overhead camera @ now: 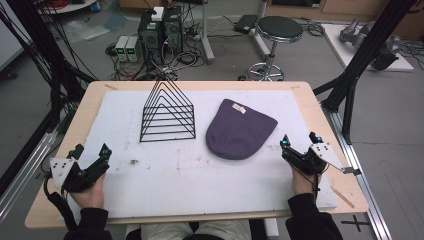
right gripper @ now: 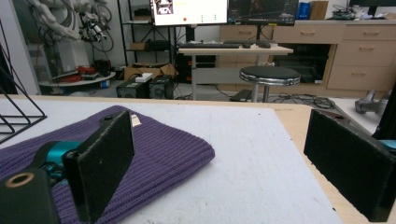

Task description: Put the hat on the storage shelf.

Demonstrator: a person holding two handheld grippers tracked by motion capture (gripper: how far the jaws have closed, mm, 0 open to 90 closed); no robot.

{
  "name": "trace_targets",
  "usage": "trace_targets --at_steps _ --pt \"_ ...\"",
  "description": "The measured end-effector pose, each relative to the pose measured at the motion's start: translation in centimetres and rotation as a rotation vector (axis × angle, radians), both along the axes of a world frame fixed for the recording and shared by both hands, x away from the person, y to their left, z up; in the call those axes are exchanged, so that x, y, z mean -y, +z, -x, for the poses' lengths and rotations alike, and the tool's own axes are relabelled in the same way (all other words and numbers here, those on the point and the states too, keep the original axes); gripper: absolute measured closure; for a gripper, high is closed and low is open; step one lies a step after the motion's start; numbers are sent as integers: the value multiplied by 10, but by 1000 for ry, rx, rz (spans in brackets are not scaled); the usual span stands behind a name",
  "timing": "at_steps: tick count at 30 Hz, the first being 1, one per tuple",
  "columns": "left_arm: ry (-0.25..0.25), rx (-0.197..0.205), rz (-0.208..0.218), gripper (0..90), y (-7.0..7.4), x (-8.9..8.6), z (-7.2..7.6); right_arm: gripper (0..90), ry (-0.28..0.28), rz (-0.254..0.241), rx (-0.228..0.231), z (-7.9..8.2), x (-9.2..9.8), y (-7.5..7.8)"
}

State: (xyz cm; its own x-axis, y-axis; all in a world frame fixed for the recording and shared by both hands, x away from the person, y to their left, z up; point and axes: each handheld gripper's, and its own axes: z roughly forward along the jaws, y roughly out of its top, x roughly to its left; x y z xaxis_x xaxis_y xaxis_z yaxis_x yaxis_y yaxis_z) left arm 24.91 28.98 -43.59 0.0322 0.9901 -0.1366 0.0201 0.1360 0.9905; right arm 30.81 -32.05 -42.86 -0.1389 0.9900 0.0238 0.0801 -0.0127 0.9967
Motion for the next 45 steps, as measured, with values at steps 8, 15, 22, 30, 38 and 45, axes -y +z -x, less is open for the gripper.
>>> trace_targets --at_steps 8,15,22,30,38,45 --pt "-8 0 -8 194 0 2 1 80 1 2 1 1 0 0" --pt "-11 -2 -20 194 0 3 -1 80 5 6 -2 1 1 1" --pt "-18 -8 -31 193 2 3 -5 80 28 -1 2 -2 0 6" --pt "-29 -15 -59 193 4 7 -8 80 50 -7 4 -7 2 15" --pt "-34 -22 -54 194 3 9 -11 80 121 24 15 -15 1 37" --pt "-41 -31 -43 193 4 9 -12 80 225 109 18 -25 -8 63"
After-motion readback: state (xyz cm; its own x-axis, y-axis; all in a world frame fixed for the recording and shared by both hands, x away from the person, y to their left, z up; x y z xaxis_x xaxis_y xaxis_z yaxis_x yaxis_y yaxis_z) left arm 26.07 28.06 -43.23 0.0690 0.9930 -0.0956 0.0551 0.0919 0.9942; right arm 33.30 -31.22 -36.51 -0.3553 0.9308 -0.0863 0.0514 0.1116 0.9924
